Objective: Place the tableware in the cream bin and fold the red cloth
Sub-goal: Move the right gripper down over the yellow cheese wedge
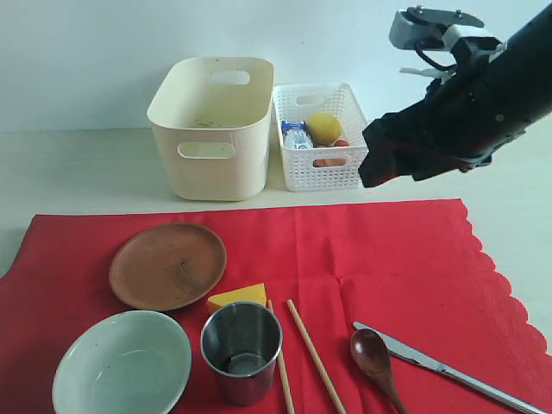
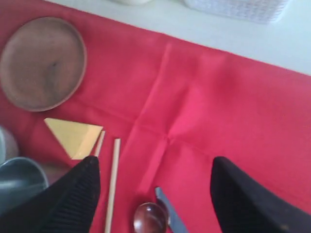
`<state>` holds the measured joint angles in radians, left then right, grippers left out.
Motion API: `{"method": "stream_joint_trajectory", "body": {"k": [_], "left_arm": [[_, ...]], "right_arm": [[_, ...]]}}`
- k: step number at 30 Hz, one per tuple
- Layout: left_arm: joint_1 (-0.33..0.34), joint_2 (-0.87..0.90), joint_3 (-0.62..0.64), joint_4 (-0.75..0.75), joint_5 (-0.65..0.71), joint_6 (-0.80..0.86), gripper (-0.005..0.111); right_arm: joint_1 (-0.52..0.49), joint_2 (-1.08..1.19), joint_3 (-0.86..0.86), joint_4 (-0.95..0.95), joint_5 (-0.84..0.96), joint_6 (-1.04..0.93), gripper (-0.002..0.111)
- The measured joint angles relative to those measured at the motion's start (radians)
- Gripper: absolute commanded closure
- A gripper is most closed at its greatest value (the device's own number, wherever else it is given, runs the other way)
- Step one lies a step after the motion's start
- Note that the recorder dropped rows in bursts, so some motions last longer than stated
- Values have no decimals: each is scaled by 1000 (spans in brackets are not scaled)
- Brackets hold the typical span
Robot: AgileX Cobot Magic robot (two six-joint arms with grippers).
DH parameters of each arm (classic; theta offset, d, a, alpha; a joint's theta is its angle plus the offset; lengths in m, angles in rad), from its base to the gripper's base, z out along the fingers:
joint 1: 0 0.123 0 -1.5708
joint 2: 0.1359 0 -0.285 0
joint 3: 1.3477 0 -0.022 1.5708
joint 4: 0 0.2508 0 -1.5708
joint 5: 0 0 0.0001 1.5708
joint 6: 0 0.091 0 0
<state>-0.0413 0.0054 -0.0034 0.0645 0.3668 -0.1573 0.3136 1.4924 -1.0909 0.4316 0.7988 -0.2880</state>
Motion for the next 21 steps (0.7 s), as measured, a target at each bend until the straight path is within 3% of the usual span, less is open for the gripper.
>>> {"method": "stream_joint_trajectory", "body": {"k": [6, 21], "left_arm": [[0, 0, 0, 0, 0, 0, 107], [0, 0, 0, 0, 0, 0, 107]], "right_arm": [[16, -6, 94, 195, 5, -196, 46], [262, 4, 105, 234, -247, -371, 46]]}}
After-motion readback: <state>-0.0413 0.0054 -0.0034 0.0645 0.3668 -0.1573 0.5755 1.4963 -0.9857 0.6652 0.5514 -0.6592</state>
